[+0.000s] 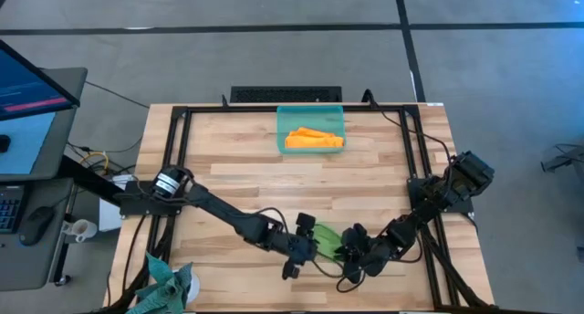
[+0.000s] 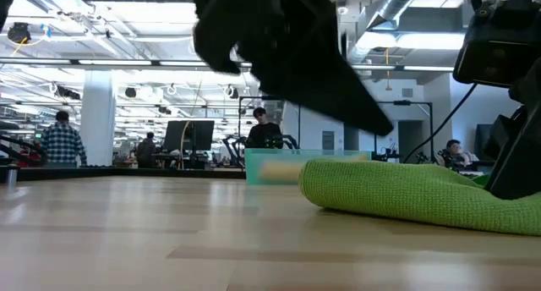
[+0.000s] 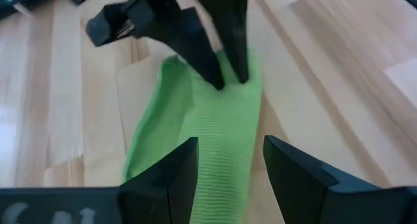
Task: Roll microfiber towels into tight, uniform cylinder then place into a basket
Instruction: Roll the green microfiber towel
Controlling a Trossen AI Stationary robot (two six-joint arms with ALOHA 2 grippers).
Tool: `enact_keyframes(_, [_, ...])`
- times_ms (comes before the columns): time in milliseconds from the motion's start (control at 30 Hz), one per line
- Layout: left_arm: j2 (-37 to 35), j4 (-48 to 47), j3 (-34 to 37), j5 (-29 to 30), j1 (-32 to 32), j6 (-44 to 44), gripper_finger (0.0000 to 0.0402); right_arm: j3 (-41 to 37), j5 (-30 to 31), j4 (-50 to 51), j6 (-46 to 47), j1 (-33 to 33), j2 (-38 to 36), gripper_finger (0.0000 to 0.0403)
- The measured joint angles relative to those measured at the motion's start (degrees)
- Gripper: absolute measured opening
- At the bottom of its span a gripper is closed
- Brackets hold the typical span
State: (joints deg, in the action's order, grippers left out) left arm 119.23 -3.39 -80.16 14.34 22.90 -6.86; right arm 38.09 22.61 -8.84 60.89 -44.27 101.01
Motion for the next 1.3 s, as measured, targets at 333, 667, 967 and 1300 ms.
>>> enact_keyframes(333, [-0.1,4.4,4.8,-8.2,-3.7,3.0,0.0167,-0.2,-0.5,-1.7,-1.4,0.0,0.1,0.0122])
enact_keyframes(667, [-0.1,4.5,8.0,-8.5,-4.0,5.6,0.0167,-0.2,-0.7,-3.1,-1.4,0.0,0.2,0.0131])
enact_keyframes(967, [-1.0,-3.0,6.5,-4.5,-3.9,8.1,0.0167,-0.2,-1.0,-3.8,-1.4,0.6,0.2,0.0174])
enact_keyframes(1300, [-1.3,-3.0,3.4,1.4,1.6,-8.0,0.0167,-0.1,-0.7,-4.1,-1.4,0.8,0.2,0.0185])
